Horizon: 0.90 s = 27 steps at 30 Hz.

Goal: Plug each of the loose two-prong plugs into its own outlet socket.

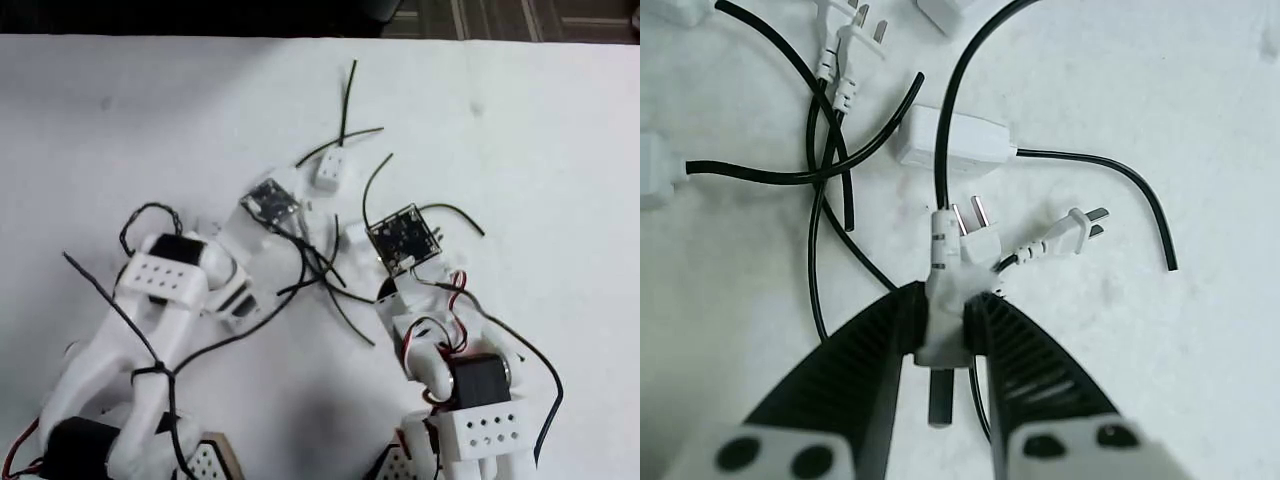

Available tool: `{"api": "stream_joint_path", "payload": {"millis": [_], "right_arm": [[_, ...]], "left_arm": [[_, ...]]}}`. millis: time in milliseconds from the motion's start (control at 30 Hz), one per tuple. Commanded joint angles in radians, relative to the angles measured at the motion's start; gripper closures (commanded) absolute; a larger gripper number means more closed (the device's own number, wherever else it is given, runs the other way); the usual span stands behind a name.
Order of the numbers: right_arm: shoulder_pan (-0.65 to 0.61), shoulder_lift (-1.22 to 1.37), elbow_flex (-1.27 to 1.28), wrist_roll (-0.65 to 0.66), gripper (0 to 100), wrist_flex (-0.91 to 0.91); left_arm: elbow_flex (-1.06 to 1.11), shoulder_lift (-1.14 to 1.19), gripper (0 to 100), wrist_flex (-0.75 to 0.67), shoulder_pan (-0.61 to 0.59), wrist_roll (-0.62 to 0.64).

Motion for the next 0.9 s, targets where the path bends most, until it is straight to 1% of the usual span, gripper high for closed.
{"api": "stream_joint_path", "payload": {"millis": [0,167,333,400,500,567,733,867], "right_arm": [[0.001,-0.013,-0.015,0.011,98.1,-0.019],[-0.005,-0.008,-0.091,0.011,98.1,-0.031],[-0.11,-0.008,-0.147,0.005,98.1,-0.013],[-0.156,-0.01,-0.15,0.006,98.1,-0.018],[-0.229,-0.008,-0.175,0.008,98.1,-0.013],[-0.282,-0.01,-0.199,0.005,98.1,-0.012],[-0.4,-0.008,-0.267,0.005,98.1,-0.01],[-0.453,-0.008,-0.292,0.005,98.1,-0.01]], "left_arm": [[-0.098,-0.038,78,0.072,0.022,0.003],[-0.16,-0.084,78,0.092,0.025,0.16],[-0.149,-0.302,78,0.086,0.027,0.218],[-0.13,-0.409,78,0.074,0.022,0.264],[-0.072,-0.553,78,0.034,0.019,0.305],[-0.014,-0.633,78,-0.002,0.019,0.311],[0.135,-0.78,78,-0.074,0.018,0.361],[0.213,-0.881,78,-0.087,0.022,0.381]]}}
